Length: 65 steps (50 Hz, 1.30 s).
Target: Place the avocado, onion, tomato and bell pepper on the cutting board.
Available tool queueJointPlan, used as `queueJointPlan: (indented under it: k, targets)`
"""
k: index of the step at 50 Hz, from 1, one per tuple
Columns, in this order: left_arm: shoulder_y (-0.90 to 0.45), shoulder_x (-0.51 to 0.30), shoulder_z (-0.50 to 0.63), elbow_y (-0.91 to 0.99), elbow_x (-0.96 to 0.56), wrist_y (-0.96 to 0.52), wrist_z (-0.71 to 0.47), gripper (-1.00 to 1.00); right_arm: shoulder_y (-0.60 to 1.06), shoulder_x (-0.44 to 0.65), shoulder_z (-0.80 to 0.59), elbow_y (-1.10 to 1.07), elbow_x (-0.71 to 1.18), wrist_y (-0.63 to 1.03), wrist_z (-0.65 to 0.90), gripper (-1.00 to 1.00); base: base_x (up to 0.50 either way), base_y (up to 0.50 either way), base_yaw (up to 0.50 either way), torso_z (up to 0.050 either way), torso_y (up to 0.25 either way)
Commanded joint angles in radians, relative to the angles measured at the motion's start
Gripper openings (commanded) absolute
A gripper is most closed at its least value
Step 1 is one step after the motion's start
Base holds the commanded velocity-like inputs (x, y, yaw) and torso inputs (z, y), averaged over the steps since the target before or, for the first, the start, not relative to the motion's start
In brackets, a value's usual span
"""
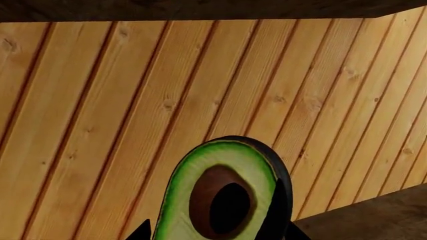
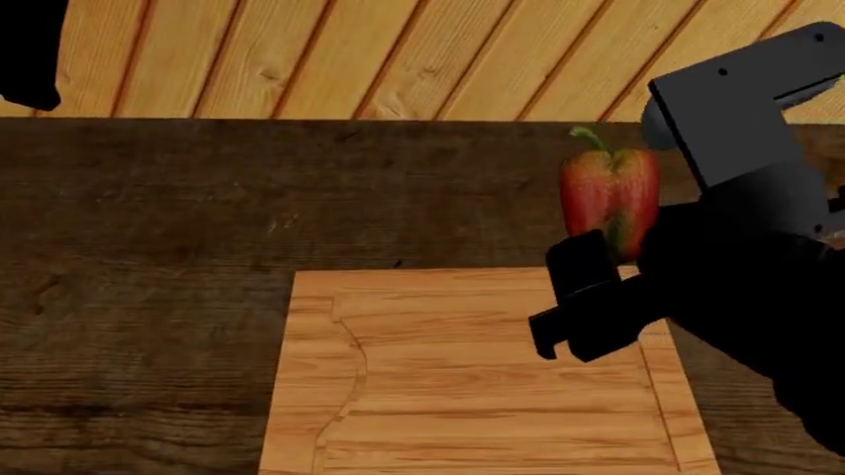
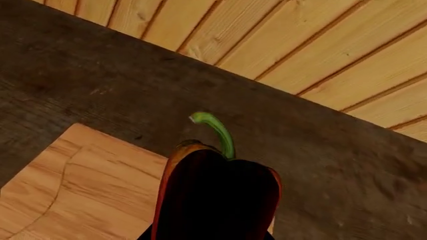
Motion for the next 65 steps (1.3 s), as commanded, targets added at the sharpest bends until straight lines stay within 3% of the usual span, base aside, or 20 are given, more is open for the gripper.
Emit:
queueJointPlan:
  k: [1, 26, 64, 65]
  targets:
    - [0.002, -0.001, -0.006, -0.001, -0.027, 0.008, -0.023, -1.00, -0.037, -0.035, -0.035, 0.062, -0.106, -0.016, -0.107, -1.00, 0.00, 0.00, 0.00, 0.000, 0.000]
    - [0.026, -0.007, -0.001, -0.009, -0.012, 0.031, -0.015, -1.00, -0.070, -0.101, -0.123, 0.219, -0.261, -0.070, -0.269, -1.00, 0.00, 0.00, 0.00, 0.000, 0.000]
    - [0.027, -0.015, -0.008, -0.004, -0.028, 0.033, -0.024, -1.00, -0.122, -0.082, -0.133, 0.223, -0.242, -0.078, -0.246, -1.00, 0.00, 0.00, 0.00, 0.000, 0.001]
    - [0.027, -0.016, -0.007, -0.004, -0.029, 0.033, -0.023, -1.00, -0.121, -0.081, -0.133, 0.223, -0.241, -0.077, -0.245, 1.00, 0.00, 0.00, 0.00, 0.000, 0.000]
